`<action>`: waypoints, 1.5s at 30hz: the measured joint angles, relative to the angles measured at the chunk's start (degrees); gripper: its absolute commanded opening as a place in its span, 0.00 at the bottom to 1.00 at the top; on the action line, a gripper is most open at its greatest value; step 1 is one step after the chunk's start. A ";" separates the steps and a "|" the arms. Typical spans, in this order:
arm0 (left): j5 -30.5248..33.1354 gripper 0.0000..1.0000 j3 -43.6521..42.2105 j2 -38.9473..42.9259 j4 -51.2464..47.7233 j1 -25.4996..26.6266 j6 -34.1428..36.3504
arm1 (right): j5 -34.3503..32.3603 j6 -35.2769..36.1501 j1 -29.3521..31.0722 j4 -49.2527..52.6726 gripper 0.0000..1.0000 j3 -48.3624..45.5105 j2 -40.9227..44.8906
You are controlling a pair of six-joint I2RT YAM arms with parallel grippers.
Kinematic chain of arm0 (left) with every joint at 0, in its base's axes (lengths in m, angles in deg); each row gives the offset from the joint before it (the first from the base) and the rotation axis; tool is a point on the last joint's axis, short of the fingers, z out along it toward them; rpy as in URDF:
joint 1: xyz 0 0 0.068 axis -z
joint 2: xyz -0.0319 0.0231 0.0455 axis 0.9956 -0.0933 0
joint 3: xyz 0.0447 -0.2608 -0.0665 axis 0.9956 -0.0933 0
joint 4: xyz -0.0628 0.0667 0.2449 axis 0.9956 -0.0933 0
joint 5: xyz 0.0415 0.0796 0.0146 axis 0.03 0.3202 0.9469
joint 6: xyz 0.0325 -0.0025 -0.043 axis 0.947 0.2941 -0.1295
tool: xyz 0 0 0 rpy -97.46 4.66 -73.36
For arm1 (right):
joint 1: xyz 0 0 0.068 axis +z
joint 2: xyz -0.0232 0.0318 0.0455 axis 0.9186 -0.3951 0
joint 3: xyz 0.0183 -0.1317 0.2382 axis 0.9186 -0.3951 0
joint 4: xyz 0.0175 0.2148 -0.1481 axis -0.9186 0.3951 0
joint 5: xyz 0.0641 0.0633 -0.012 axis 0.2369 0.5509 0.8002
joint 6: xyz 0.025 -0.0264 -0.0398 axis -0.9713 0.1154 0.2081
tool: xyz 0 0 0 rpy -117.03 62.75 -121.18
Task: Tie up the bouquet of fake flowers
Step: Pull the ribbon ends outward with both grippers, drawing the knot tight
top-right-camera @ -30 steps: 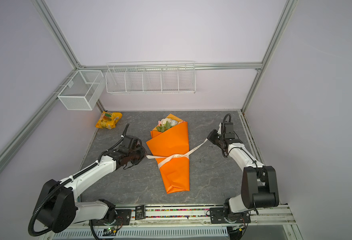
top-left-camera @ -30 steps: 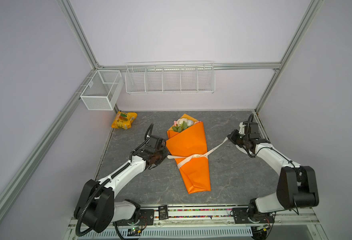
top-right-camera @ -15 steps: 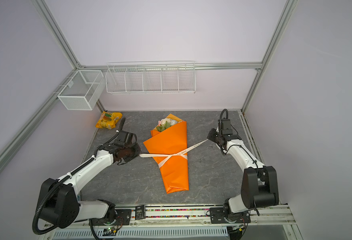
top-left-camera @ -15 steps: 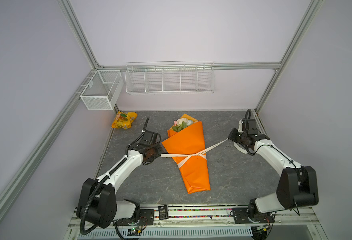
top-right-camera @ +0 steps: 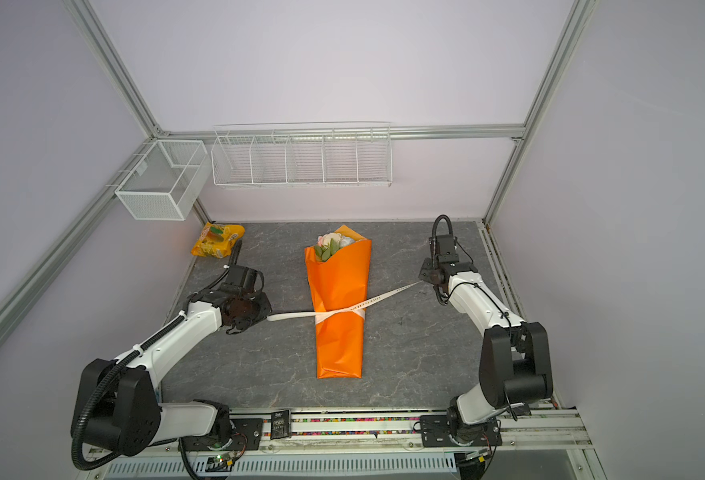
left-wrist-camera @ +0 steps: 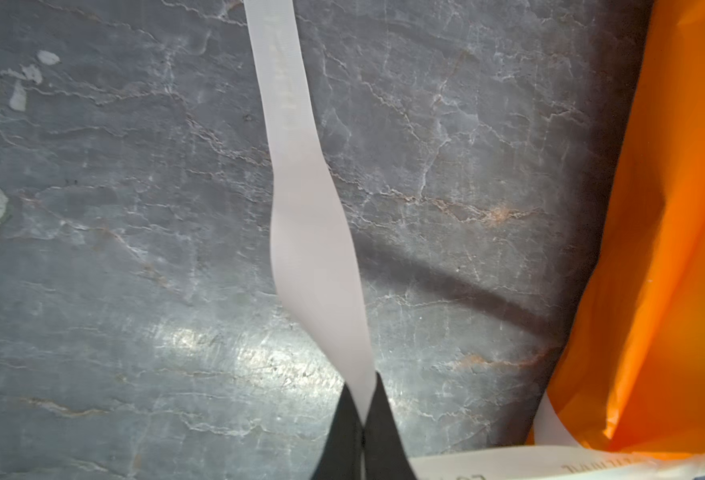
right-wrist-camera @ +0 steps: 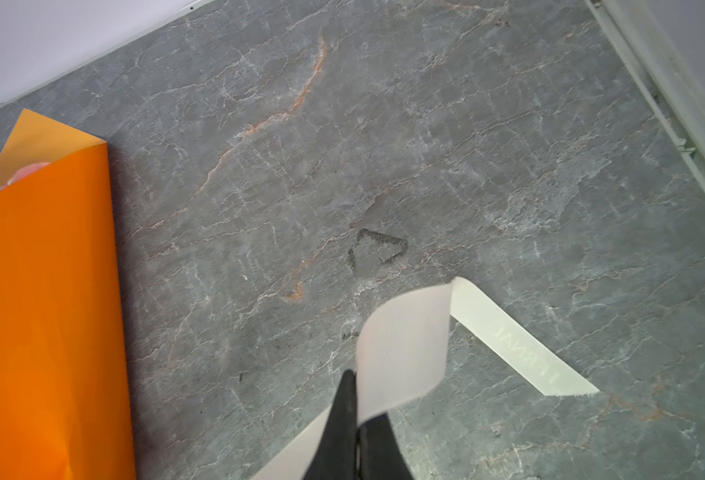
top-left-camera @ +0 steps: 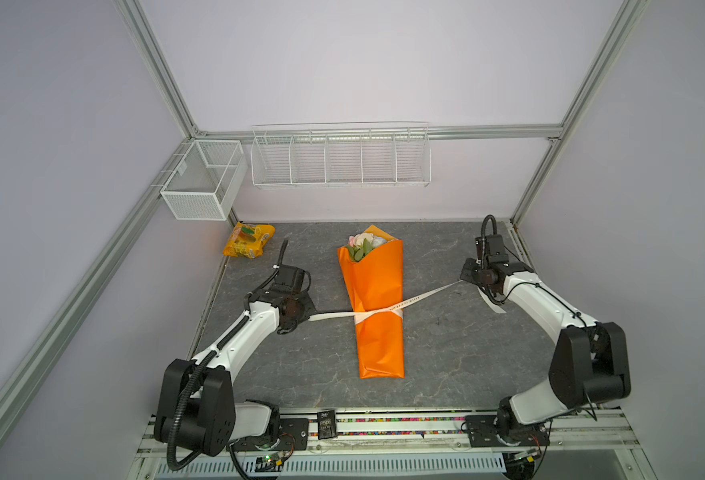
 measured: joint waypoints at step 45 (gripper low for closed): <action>-11.13 0.00 -4.35 -1.51 -6.49 -36.61 5.55 | -8.94 2.34 -13.81 4.61 0.06 -2.12 -2.67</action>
